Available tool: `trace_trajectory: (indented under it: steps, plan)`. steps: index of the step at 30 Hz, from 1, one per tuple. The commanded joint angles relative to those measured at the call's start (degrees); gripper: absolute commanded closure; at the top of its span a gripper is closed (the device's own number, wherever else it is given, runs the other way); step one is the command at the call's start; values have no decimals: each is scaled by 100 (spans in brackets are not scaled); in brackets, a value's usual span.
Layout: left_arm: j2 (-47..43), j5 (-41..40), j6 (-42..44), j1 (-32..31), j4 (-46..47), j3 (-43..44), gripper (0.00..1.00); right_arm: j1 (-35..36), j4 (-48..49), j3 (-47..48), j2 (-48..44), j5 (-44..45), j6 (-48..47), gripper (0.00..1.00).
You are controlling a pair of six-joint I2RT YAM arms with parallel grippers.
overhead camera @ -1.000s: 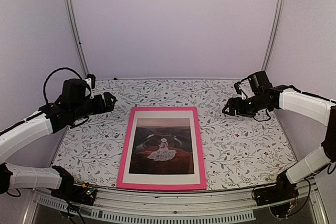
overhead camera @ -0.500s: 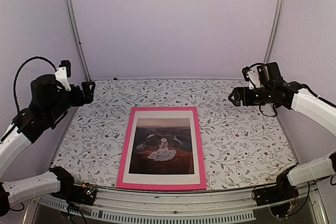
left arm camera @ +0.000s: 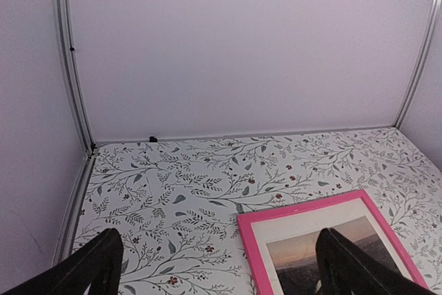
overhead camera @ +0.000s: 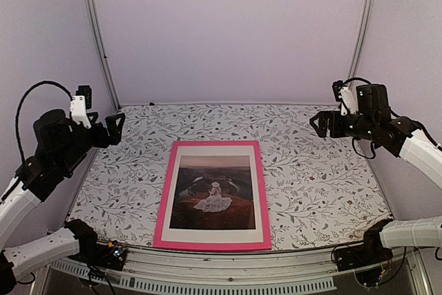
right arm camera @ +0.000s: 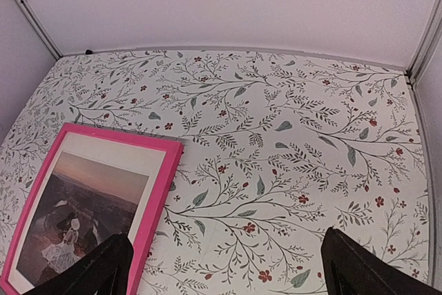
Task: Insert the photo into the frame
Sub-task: Reset both arms
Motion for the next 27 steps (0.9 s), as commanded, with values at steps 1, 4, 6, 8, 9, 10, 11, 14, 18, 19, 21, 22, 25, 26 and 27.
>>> trace_trajectory:
  steps: [1,4,6,8,9,10,11,14,18,19,21,22,25,26,27]
  plan:
    - [-71,187,134,75,236,-139,0,20,74,-162,-144,234,-26,1]
    - [-133,245,135,84,251,-179,0,20,93,-200,-139,237,-14,1]
    - [-174,314,135,78,249,-203,0,20,153,-227,-173,122,-42,1]
    - [-211,361,124,82,258,-227,0,24,245,-276,-262,67,-72,1]
    - [-229,373,125,81,250,-238,0,20,275,-287,-297,62,-88,1]
    - [-244,368,125,82,255,-241,0,20,296,-292,-337,69,-116,1]
    - [-260,368,132,80,256,-241,0,20,302,-286,-371,101,-133,1]
    - [-321,330,139,77,255,-265,1,20,302,-299,-455,183,-138,1]
    - [-381,314,139,82,276,-291,0,20,294,-336,-470,229,-130,1]
    - [-390,313,141,84,276,-301,0,20,292,-344,-470,241,-122,1]
    - [-389,313,144,75,274,-309,0,20,302,-369,-478,250,-99,1]
    - [-378,313,140,83,273,-304,0,20,302,-372,-475,249,-94,1]
    - [-366,317,159,86,278,-295,0,20,294,-393,-496,269,-93,1]
    - [-365,336,160,89,280,-296,0,20,294,-398,-503,279,-100,1]
    - [-366,347,163,85,283,-297,0,20,295,-406,-511,279,-98,1]
